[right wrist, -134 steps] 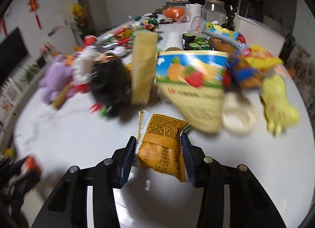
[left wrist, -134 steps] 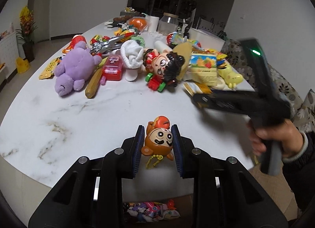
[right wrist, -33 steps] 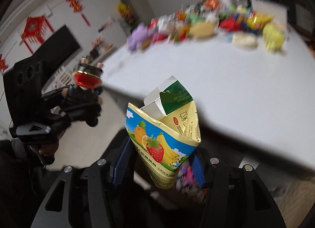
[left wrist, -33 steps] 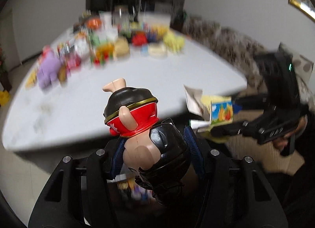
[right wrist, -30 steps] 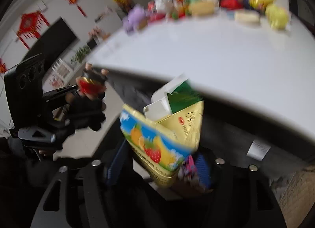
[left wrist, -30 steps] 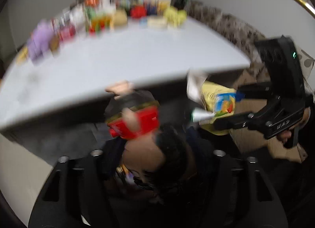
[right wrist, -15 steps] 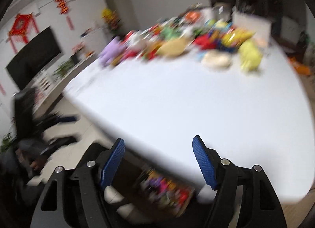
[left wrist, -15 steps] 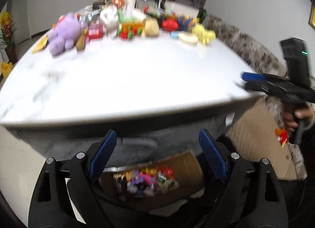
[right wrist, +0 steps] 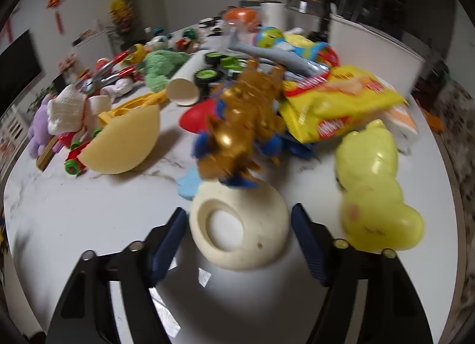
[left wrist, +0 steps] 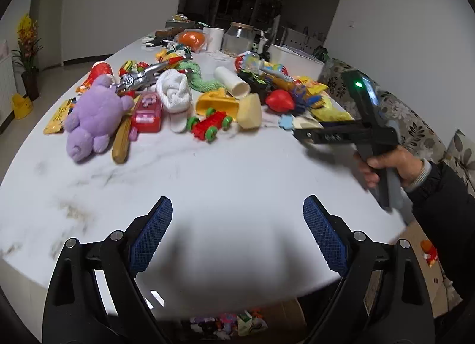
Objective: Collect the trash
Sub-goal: 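Grasp the cream teether ring with the right gripper while the left grasps the white cloth, then drop the teether ring and white cloth into the cardboard box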
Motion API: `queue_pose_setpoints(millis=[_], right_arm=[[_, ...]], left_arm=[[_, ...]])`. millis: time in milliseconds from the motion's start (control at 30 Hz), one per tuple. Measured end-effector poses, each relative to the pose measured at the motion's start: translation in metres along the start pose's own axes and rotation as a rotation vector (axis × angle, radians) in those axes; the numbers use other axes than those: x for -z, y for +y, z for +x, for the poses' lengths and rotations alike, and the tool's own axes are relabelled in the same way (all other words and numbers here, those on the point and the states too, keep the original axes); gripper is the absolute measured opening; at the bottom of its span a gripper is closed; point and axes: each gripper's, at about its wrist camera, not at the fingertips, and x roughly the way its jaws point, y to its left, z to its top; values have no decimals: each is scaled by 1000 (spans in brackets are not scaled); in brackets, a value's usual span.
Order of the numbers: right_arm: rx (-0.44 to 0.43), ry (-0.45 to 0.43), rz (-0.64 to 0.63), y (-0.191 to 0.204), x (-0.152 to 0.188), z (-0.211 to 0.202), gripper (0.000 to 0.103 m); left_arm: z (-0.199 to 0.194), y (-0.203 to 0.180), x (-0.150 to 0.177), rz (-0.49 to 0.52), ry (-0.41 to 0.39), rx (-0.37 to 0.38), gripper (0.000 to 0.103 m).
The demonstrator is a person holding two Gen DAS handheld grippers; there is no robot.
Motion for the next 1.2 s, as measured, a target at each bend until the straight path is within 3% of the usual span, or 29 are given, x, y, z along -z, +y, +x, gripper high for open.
queue_pose_setpoints(millis=[133, 400, 467, 500, 533, 700, 967, 1100, 1200], right_arm=[[-4, 18, -12, 7, 7, -7, 62], [-58, 12, -2, 22, 56, -46, 62], [-81, 10, 19, 23, 64, -53, 62], [-90, 8, 25, 24, 67, -57, 62], [-93, 3, 28, 25, 69, -60, 62], [-125, -68, 69, 28, 74, -82, 62], [-236, -133, 117, 49, 86, -133, 62], [-287, -143, 95, 70, 107, -164, 62], [-328, -111, 73, 88, 129, -179, 62]], left_arm=[[25, 11, -30, -4, -28, -76, 88], [107, 38, -110, -56, 18, -208, 87], [129, 45, -118, -37, 58, -267, 61], [136, 47, -119, -21, 76, -294, 37], [138, 51, -118, -17, 95, -283, 34], [89, 50, -108, -28, 28, -219, 29], [-49, -4, -57, 102, -123, -98, 29], [-92, -22, -17, 151, -124, -43, 29], [-110, -33, 22, 185, -66, -12, 29]])
